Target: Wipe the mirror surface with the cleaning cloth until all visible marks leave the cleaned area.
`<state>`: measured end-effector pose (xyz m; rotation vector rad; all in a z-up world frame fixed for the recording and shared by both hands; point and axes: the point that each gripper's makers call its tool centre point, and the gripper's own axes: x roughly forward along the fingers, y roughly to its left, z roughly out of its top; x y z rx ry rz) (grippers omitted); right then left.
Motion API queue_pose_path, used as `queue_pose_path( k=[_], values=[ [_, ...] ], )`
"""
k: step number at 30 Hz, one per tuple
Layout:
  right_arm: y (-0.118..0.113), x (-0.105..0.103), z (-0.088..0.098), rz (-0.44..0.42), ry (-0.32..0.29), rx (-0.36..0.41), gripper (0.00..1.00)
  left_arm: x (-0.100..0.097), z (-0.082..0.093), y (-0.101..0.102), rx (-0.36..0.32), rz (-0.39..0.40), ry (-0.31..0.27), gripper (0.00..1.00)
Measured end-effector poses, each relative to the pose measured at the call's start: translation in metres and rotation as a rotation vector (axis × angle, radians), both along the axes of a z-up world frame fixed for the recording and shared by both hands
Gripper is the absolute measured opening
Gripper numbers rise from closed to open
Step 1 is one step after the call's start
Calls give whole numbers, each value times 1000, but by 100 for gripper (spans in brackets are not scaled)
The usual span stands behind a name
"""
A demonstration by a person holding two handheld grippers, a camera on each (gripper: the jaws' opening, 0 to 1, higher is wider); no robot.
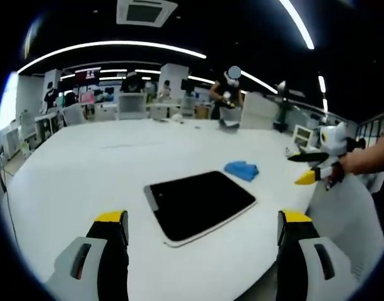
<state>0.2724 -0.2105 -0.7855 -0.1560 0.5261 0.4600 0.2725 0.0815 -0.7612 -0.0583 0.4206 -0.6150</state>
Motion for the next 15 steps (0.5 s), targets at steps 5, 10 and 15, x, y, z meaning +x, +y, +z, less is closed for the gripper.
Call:
queue_pose_path(
  k=[5, 10, 15],
  values=[
    [-1, 2, 2, -3, -16, 2, 100, -1, 1, 0, 32, 6, -21, 99],
    [-10, 3, 5, -52, -26, 18, 100, -3, 8, 2, -17, 15, -9, 99],
    [-10, 5, 3, -55, -17, 17, 100, -7, -3, -3, 38, 1, -9, 99]
  ],
)
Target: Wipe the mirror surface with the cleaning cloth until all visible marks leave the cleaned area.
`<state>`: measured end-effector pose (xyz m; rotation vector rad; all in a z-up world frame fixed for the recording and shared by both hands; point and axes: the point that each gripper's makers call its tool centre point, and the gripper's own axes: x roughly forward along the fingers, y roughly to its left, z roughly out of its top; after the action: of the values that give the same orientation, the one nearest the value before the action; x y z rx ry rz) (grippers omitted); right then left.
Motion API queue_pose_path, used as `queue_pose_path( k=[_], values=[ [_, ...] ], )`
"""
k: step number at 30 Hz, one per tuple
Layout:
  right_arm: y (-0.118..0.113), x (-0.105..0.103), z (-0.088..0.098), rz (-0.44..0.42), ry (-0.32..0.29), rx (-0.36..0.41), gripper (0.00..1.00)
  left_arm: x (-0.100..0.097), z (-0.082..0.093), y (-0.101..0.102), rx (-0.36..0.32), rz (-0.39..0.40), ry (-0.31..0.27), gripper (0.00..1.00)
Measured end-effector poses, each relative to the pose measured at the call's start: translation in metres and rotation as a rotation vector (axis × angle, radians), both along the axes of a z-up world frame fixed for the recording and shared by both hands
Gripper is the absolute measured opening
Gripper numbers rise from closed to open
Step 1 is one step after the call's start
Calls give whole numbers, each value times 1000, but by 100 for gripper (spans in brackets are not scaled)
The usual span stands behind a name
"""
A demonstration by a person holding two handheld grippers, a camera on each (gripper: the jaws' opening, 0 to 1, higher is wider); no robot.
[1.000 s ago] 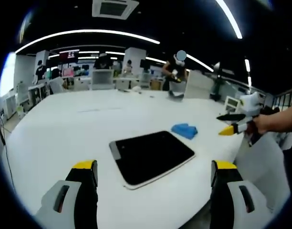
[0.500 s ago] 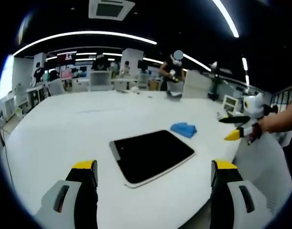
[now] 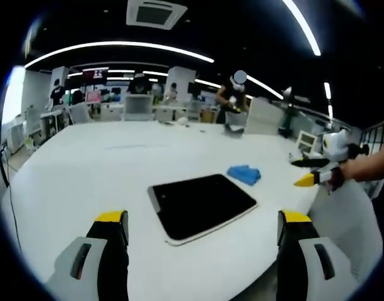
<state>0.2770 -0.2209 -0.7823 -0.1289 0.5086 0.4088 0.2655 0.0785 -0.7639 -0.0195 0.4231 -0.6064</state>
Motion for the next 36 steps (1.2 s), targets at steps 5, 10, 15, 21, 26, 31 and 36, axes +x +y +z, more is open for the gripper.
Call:
queue_pose_path(
  k=[5, 10, 15, 21, 26, 31, 36],
  values=[
    [1, 0, -3, 8, 7, -9, 100, 3, -4, 4, 7, 6, 14, 99],
    [-1, 1, -5, -3, 15, 0, 100, 3, -7, 6, 0, 15, 31, 99],
    [-3, 1, -6, -9, 16, 1, 100, 3, -7, 6, -3, 19, 35, 99],
    [-4, 1, -6, -18, 18, 0, 100, 3, -7, 7, 8, 22, 33, 99],
    [-3, -1, -7, -10, 25, -10, 100, 4, 8, 4, -17, 19, 27, 99],
    [-2, -2, -9, -9, 33, -7, 100, 7, 20, -5, -31, 24, 23, 99],
    [-2, -3, -11, -5, 43, -4, 100, 8, 9, -4, -3, 42, 52, 99]
  ],
)
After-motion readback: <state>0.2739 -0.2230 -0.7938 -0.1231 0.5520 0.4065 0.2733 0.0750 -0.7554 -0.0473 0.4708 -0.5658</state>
